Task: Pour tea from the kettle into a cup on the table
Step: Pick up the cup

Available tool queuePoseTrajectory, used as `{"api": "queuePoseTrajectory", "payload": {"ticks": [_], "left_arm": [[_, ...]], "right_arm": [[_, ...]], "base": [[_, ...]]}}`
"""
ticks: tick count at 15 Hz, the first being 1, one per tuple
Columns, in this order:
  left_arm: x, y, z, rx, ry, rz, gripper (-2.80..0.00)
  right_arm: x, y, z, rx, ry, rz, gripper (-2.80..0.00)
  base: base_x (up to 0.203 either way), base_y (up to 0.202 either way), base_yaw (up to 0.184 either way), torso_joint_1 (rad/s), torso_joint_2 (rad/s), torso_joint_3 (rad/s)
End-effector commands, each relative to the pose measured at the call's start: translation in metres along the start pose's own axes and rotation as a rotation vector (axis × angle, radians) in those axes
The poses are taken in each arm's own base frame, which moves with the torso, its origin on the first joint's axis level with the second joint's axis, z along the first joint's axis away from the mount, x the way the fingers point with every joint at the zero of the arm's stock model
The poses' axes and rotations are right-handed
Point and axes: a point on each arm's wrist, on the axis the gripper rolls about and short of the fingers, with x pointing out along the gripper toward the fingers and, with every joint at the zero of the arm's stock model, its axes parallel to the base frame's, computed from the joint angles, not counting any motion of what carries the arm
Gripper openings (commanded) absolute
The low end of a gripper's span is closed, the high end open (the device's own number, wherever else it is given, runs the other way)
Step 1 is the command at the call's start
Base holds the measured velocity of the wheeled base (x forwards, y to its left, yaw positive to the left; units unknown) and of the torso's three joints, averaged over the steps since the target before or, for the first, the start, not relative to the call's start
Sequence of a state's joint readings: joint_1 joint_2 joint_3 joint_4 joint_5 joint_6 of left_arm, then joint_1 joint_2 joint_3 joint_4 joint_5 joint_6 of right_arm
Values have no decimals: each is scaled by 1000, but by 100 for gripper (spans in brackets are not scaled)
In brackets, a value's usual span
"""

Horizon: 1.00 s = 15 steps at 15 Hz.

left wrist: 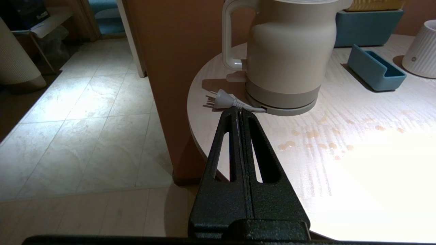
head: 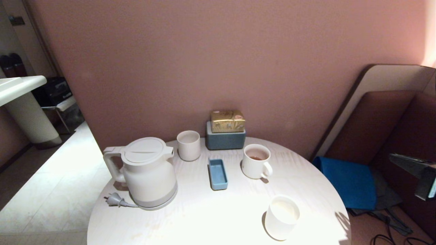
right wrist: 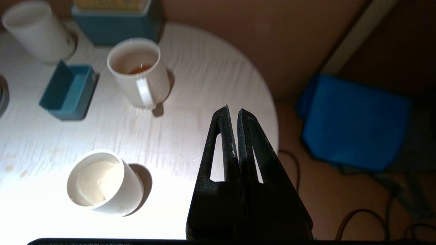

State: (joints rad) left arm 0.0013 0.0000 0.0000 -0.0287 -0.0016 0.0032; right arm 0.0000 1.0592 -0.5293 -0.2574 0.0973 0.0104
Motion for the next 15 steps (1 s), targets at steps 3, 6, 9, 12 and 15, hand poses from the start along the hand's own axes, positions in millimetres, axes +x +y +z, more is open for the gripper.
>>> {"api": "queuePoseTrajectory", "payload": {"ticks": [3, 6, 9, 12, 15], "left_arm": [[0, 0, 0, 0, 0, 0, -280], [0, 0, 0, 0, 0, 0, -280], [0, 0, 0, 0, 1, 0, -280], [0, 0, 0, 0, 0, 0, -280], [0, 0, 0, 0, 1, 0, -280]], "right_arm": [[95, -14, -25, 48, 270, 168, -280], [127, -34, -47, 2, 279, 321, -280], [145, -39, -80, -35, 294, 405, -280], [170, -40, -113, -66, 284, 444, -280], [188, -21, -130, -131, 232, 509, -280]], "base": [[0, 0, 0, 0, 0, 0], [0, 0, 0, 0, 0, 0], [0, 0, 0, 0, 0, 0], [0, 0, 0, 0, 0, 0], [0, 0, 0, 0, 0, 0]]}}
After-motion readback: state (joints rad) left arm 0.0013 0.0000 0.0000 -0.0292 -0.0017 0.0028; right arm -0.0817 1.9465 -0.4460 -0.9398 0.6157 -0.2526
